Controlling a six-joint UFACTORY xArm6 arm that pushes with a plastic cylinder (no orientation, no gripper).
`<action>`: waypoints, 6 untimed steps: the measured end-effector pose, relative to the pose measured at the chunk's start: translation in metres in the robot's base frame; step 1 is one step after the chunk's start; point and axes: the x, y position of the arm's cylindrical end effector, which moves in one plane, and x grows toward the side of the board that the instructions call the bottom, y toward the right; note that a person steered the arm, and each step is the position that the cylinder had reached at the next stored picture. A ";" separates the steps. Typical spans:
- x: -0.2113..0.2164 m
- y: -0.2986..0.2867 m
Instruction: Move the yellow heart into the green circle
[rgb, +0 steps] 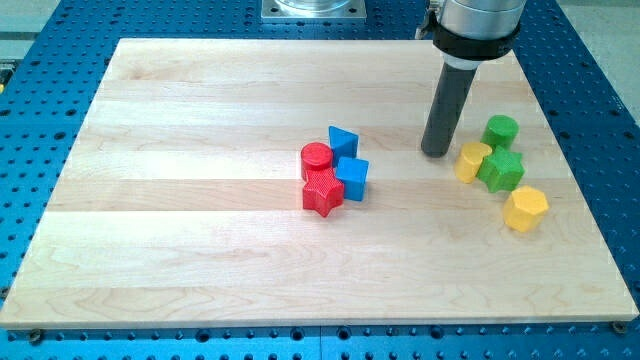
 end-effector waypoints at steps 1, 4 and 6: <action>0.004 -0.016; 0.045 0.024; 0.007 0.051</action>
